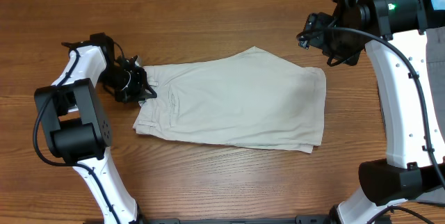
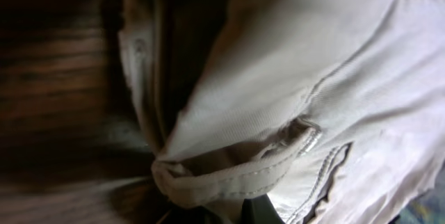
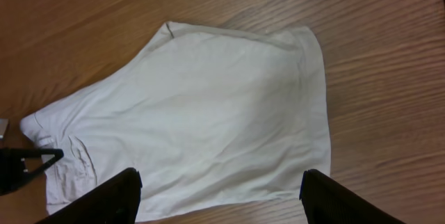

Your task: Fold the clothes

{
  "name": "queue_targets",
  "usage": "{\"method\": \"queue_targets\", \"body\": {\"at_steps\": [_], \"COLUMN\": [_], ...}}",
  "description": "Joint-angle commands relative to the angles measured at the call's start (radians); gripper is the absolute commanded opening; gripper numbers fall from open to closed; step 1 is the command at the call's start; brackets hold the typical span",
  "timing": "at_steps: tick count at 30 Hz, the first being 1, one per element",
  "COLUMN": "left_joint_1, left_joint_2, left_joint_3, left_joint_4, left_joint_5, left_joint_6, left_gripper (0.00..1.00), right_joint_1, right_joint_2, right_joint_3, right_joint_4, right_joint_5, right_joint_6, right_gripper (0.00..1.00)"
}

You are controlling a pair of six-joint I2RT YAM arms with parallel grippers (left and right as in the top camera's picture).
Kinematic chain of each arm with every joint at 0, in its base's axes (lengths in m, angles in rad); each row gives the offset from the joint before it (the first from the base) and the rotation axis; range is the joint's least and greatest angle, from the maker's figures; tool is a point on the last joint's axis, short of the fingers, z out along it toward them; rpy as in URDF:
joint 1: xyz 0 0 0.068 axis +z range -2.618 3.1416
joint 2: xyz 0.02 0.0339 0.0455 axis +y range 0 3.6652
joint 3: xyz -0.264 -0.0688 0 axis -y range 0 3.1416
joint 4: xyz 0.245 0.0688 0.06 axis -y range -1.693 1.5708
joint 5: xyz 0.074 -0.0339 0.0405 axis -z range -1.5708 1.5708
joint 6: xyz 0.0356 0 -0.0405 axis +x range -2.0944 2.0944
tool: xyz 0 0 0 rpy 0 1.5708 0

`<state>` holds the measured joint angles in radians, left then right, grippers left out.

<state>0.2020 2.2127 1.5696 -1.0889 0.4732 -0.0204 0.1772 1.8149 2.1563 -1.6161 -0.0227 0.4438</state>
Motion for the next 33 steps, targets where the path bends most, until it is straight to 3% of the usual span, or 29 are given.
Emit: {"method": "queue_targets", "body": {"at_steps": [1, 7, 11, 18, 24, 33], "left_joint_1": [0.023, 0.08, 0.096, 0.034, -0.049, -0.091], "left_joint_2": [0.07, 0.07, 0.068, 0.068, 0.002, -0.2], "left_joint_3": [0.013, 0.213, 0.366, 0.665, 0.719, 0.719], "left_joint_4": [-0.048, -0.278, -0.395, -0.601, -0.601, -0.601], "left_joint_5": [-0.364, -0.577, -0.587, -0.577, -0.495, -0.558], "left_joint_6": [-0.155, -0.315, -0.317, -0.317, -0.313, -0.369], "left_gripper": [0.04, 0.04, 0.04, 0.04, 0.04, 0.04], "right_joint_1": [-0.003, -0.001, -0.001, 0.045, 0.109, 0.109], "right_joint_2": [-0.014, -0.014, -0.014, -0.014, -0.014, -0.004], "right_joint_3": [0.008, -0.074, -0.181, -0.484, -0.685, -0.892], "right_joint_4": [-0.007, -0.005, 0.049, 0.312, 0.506, 0.698], "right_joint_5": [-0.006, -0.006, -0.026, -0.189, -0.157, -0.155], "right_joint_6": [-0.003, -0.003, -0.003, -0.003, -0.003, 0.008], "right_gripper": [0.77, 0.77, 0.77, 0.72, 0.71, 0.69]}}
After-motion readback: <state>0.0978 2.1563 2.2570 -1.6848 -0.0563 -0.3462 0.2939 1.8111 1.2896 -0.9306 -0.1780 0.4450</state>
